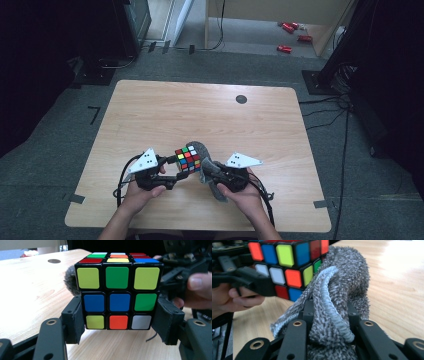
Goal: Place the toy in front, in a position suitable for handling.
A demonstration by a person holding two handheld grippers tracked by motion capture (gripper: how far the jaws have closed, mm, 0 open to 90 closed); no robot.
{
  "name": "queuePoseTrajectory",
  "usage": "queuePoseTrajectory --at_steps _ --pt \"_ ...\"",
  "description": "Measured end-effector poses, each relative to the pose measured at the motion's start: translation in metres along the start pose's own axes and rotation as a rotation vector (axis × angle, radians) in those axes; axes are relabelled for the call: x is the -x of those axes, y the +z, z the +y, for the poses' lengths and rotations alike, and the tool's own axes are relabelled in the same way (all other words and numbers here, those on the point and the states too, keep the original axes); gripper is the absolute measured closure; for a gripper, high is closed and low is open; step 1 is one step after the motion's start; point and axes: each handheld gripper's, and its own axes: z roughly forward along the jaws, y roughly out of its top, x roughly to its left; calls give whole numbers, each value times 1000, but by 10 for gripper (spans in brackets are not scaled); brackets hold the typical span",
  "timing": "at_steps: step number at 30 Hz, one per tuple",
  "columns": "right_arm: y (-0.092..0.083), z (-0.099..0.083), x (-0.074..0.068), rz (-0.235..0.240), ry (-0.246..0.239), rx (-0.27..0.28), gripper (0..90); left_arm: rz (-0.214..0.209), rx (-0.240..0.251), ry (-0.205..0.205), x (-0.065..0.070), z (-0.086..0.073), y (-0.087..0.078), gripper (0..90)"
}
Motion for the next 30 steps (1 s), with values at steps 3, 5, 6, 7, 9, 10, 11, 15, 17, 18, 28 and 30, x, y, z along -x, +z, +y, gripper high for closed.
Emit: queuePoseTrajectory --at_steps 3,5,6,7,9,10,11,15,17,18,28,30 --pt "-9 8 -2 -1 -15 70 718 11 -52 43 2 -2 3 354" --pt "-14 11 -1 6 16 119 719 16 -78 86 8 -3 7 354" --pt "-15 11 0 6 27 121 720 21 -68 95 10 -3 8 354" --pt "-14 10 1 -2 27 115 720 23 -62 95 11 -2 8 354" --pt "-11 6 3 -7 40 101 721 24 -44 86 11 -1 7 354" --pt "-9 4 4 -4 48 89 721 23 -31 76 9 0 5 353" --pt "-6 3 4 1 45 67 720 25 -13 61 7 0 3 354" --pt "4 -2 -2 -6 -20 -6 718 74 80 -34 -3 3 -9 353" --pt "8 -5 -5 4 -14 -18 718 129 118 -53 -4 4 -13 353" --pt "10 -6 -7 10 -14 -22 718 141 130 -64 -4 4 -13 353" --pt "25 -11 -31 20 -28 20 726 132 120 -73 16 0 11 353" --pt "29 -12 -35 48 -54 7 726 158 110 -63 15 0 10 353"
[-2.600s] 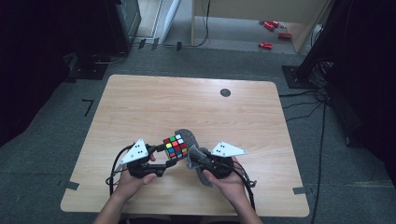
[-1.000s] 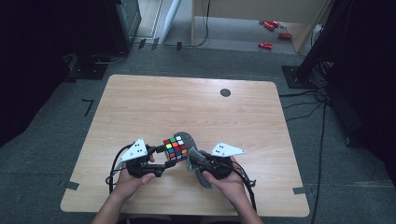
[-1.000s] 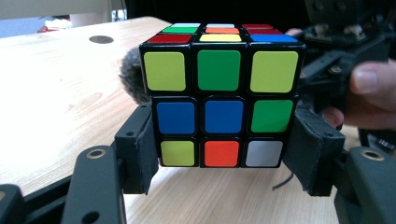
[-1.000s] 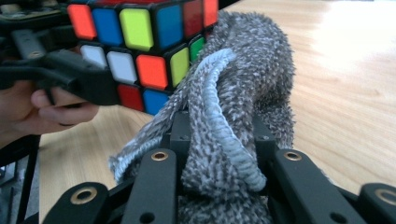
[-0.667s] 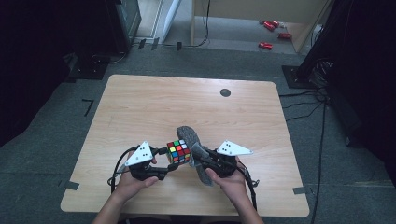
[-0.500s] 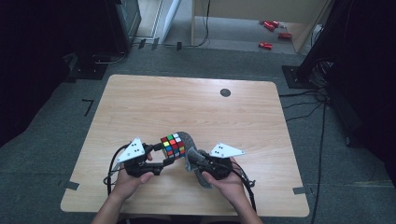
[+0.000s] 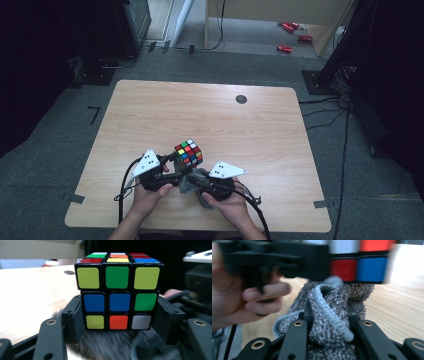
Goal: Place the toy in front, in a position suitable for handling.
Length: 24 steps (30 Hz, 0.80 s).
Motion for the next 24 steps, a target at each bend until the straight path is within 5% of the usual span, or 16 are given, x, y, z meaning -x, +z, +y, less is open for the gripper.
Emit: queuePoseTrajectory --at_steps 2,7,15,17,21,24 --pt "-1 3 1 -6 -31 -9 728 -1 8 -10 -2 1 -2 353" --pt "-17 5 19 -93 54 46 732 -5 17 -21 -6 1 -5 353" --pt "-5 4 2 -1 -36 6 732 -1 6 -27 -3 0 -1 353" --pt "-10 8 5 -21 -57 -6 732 2 17 -27 -3 1 -2 353" --pt "-22 11 18 -88 17 44 734 2 25 -32 -2 2 -4 353" --pt "-16 7 13 -72 14 31 733 6 9 -34 -1 0 -2 353"
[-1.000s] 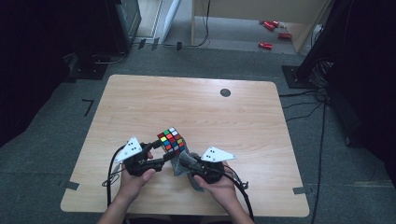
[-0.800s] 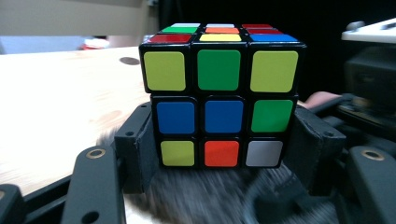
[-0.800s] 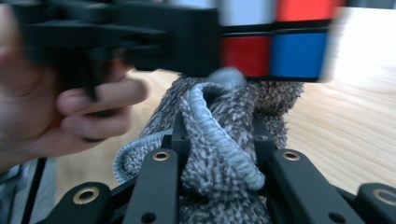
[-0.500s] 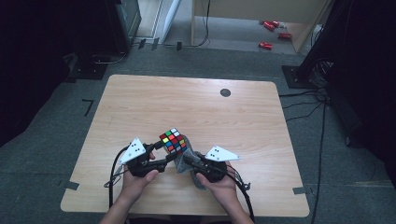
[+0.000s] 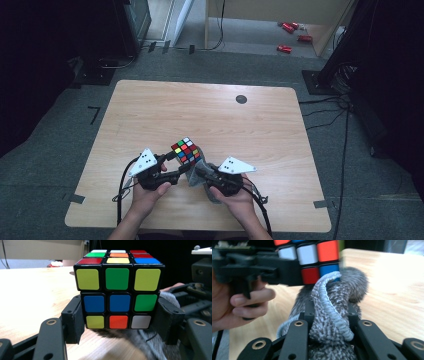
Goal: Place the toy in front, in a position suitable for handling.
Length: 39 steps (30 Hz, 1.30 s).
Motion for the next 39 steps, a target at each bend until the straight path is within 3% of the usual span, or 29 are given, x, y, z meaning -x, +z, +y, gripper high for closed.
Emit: queuePoseTrajectory --at_steps 3,6,8,10,12,19,22,24,26,29,31,33,35,39 --pt "10 -3 -14 66 -47 -30 732 2 -10 10 1 -1 2 353" --pt "10 1 -16 52 -92 -48 733 9 -3 7 -1 0 0 353" --pt "3 4 -7 21 -64 -30 733 13 6 1 -3 1 -2 353" --pt "-4 4 4 -25 -2 1 734 14 5 -3 -5 1 -4 353" --pt "-7 3 8 -31 31 18 734 14 0 -9 -6 1 -3 353" --pt "8 2 -17 100 -62 -37 730 20 -9 0 -6 0 -2 353" --pt "3 7 -13 95 -89 -42 730 23 -2 -1 -7 1 -5 353" --pt "-5 9 -1 57 -54 -24 730 26 1 -6 -9 1 -6 353" --pt "-14 10 13 -10 -5 5 731 28 -4 -6 -11 1 -6 353" --pt "-28 15 25 -64 45 79 731 -9 -36 15 -11 0 -4 353" --pt "-36 20 26 -54 57 143 730 -47 -82 69 -8 -2 0 353" --pt "-41 25 23 -27 48 180 729 -58 -101 122 -3 -4 2 353" --pt "-41 26 20 -2 36 186 729 -83 -83 116 -2 -3 1 353" --pt "-33 18 23 60 76 171 725 -120 -40 99 -4 -2 -4 353"
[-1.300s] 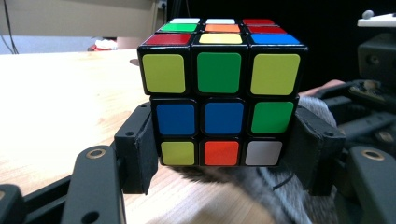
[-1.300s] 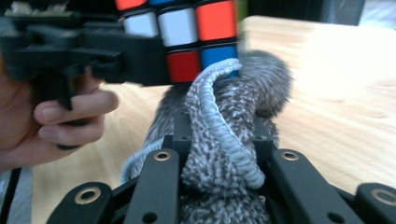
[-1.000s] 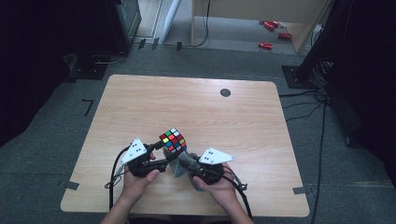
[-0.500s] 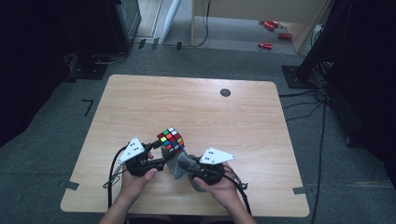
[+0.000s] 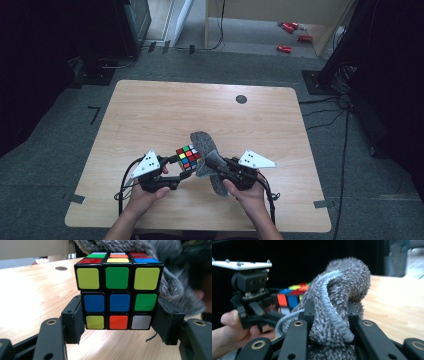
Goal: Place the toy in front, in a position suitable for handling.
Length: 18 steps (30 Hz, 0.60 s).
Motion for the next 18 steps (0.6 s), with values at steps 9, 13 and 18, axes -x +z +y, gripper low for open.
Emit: queuePoseTrajectory --at_steps 9,13,18 --pt "4 -3 -1 1 -33 -58 725 -50 -26 22 -4 -1 -2 353" --pt "0 6 -8 17 -53 -9 724 -53 -31 27 -4 -2 -2 353" --pt "7 -6 0 18 -9 -80 723 -65 0 -13 -8 0 -6 352"
